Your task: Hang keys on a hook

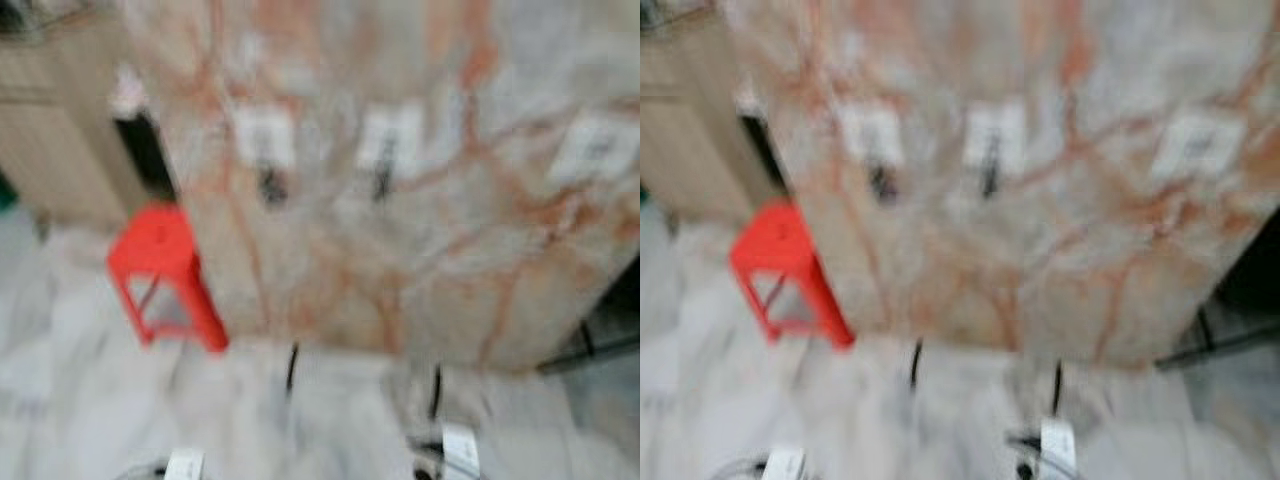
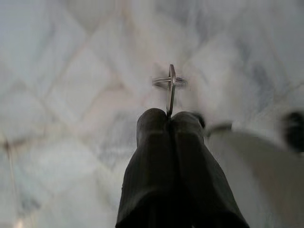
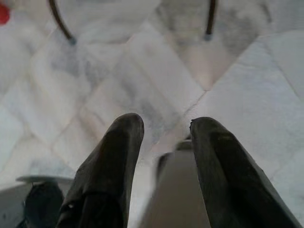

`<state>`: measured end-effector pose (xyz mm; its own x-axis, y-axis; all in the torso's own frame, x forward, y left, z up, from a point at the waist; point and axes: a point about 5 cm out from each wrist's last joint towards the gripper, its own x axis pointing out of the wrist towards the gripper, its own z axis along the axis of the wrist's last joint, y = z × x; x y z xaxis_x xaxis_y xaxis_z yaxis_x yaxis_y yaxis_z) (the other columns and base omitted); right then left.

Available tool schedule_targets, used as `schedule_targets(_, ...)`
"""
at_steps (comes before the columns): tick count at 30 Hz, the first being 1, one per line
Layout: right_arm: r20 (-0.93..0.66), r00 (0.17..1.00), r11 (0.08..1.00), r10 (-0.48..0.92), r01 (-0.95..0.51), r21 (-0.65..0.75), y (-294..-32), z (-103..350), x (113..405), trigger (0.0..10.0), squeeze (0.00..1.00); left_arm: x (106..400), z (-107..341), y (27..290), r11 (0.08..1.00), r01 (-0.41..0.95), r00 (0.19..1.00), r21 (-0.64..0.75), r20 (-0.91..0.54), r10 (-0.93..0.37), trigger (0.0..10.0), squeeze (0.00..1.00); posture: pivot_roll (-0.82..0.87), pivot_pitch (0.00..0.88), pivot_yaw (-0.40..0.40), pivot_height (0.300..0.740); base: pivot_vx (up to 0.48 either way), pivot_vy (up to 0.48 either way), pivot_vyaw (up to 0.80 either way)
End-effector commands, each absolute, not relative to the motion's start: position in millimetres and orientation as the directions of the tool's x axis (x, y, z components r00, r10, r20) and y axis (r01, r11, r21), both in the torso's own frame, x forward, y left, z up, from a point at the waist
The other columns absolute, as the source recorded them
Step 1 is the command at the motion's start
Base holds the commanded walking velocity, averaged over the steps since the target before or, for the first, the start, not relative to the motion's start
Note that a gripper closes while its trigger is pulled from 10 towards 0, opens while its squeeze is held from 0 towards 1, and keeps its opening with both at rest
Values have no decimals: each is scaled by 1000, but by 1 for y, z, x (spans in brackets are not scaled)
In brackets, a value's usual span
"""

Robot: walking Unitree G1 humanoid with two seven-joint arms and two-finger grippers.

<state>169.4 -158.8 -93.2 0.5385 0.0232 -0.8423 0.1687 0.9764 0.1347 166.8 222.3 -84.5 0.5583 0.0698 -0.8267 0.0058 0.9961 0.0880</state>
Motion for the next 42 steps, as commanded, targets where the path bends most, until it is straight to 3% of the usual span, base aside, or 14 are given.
schedule_targets(1,-837,547,967,-7,216,133,-165,-92,171,10000,0,160,-89,216,996,32,536,85,-842,55,10000,0,-71,0,43,740,0,-435,0)
schedule_targets(42,-854,521,989,0,126,76,-170,-94,166,10000,0,157,-92,203,995,68,527,74,-850,28,10000,0,-72,0,26,740,0,-434,0)
